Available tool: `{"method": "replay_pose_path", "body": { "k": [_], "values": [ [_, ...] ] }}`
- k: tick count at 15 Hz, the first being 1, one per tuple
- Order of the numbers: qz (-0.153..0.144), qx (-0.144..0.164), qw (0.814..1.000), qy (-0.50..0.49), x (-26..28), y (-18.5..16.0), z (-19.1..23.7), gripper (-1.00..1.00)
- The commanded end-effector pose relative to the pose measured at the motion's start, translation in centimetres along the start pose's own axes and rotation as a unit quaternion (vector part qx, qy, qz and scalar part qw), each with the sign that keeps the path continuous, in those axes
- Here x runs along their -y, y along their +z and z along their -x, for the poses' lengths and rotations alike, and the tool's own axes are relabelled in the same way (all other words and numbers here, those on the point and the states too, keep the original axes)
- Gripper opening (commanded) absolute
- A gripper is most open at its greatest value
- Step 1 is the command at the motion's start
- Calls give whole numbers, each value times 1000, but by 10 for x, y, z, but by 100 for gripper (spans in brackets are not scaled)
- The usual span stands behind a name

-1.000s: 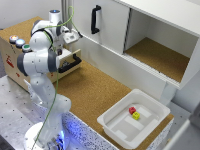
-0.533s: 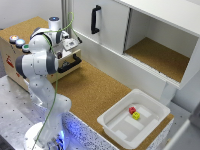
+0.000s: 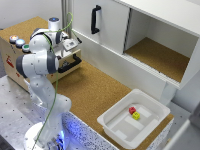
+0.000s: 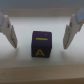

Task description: Move to the drawer and store the purple object

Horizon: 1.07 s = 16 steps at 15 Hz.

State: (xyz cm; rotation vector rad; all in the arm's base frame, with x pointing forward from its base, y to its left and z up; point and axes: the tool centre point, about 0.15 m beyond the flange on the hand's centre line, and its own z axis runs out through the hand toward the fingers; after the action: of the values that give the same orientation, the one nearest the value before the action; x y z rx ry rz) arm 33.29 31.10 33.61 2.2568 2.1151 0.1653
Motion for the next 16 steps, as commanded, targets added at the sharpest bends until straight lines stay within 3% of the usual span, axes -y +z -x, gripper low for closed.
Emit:
{"method": "replay_pose_path", "body": {
  "k": [1, 4, 8, 12, 16],
  "values": [
    [42, -6, 999, 8, -20, -47, 2, 100],
    [82, -1, 997, 11, -36, -101, 4, 100],
    [91, 30, 994, 48, -47, -132, 32, 100],
    [100, 10, 974, 205, -37, -148, 114, 100],
    [122, -2, 952, 281, -23, -146, 195, 100]
  ]
}}
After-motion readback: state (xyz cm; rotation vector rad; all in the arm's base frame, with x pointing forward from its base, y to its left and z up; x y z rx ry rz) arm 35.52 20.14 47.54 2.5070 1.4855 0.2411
